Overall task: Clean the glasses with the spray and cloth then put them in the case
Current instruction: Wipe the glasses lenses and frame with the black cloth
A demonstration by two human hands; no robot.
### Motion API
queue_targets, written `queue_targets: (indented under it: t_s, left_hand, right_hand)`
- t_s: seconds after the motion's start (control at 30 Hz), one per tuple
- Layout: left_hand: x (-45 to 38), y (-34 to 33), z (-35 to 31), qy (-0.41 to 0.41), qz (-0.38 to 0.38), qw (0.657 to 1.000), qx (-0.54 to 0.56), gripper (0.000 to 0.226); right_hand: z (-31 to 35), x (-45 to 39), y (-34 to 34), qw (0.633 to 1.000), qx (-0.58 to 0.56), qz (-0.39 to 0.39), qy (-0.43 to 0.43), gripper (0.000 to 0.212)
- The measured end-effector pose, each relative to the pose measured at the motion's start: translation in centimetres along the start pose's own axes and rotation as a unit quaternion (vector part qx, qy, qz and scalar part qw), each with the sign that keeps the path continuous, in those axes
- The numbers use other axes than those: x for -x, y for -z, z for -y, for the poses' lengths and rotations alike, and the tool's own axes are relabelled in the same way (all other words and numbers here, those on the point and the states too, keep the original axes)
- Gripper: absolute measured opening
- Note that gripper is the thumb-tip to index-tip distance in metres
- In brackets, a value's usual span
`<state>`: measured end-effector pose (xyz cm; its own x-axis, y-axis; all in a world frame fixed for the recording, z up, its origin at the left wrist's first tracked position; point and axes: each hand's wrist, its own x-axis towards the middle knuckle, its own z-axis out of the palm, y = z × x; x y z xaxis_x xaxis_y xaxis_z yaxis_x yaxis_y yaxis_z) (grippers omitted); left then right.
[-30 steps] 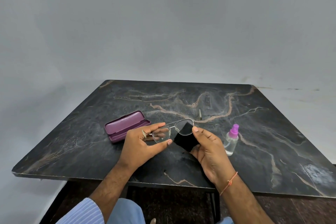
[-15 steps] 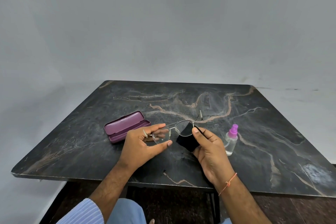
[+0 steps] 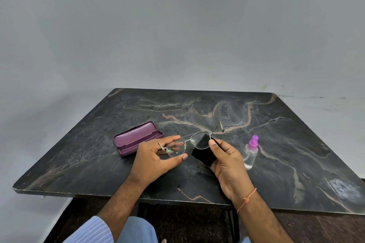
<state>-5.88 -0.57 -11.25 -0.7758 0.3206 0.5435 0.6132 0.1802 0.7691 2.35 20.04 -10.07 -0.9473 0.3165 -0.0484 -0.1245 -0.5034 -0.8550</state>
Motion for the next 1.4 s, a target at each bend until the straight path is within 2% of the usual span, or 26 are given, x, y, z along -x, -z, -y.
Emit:
queue_targets:
  t_s: [0.1, 0.33, 0.43, 0.57, 0.77, 1.03, 1.27, 1.4]
  left_hand:
    - [-0.03, 0.01, 0.04, -0.008, 0.008, 1.0, -0.009, 0.061]
    - [0.0, 0.02, -0.1, 0.004, 0.006, 1.0, 0.002, 0.061]
    - [0.03, 0.06, -0.1, 0.006, -0.005, 1.0, 0.008, 0.061]
    - [0.03, -0.01, -0.13, 0.009, -0.001, 1.0, 0.006, 0.06]
    - [0.0, 0.18, -0.28, 0.01, 0.018, 1.0, -0.002, 0.061]
    - [0.03, 0.12, -0.4, 0.004, 0.002, 1.0, 0.001, 0.061]
    - [0.05, 0.02, -0.37, 0.009, -0.002, 1.0, 0.008, 0.06]
    - [-0.02, 0.16, -0.56, 0.007, -0.016, 1.0, 0.016, 0.056]
  right_hand:
    - [0.03, -0.07, 0.23, 1.0, 0.012, -0.009, -0.001, 0.018]
    - [0.61, 0.28, -0.1, 0.998, 0.025, 0.041, -0.04, 0.027]
    - [0.34, 0.18, -0.12, 0.999, 0.019, 0.028, -0.021, 0.029]
    - [0.01, -0.06, 0.29, 1.0, -0.012, 0.007, -0.009, 0.02]
    - [0.39, 0.05, 0.37, 0.997, 0.017, 0.059, -0.046, 0.035]
    - [-0.2, -0.12, 0.2, 1.0, -0.015, -0.012, 0.016, 0.02]
    - [0.32, 0.03, 0.22, 0.999, 0.012, 0.039, -0.034, 0.027]
    - [0.07, -0.21, 0.15, 1.0, 0.006, 0.02, -0.019, 0.024]
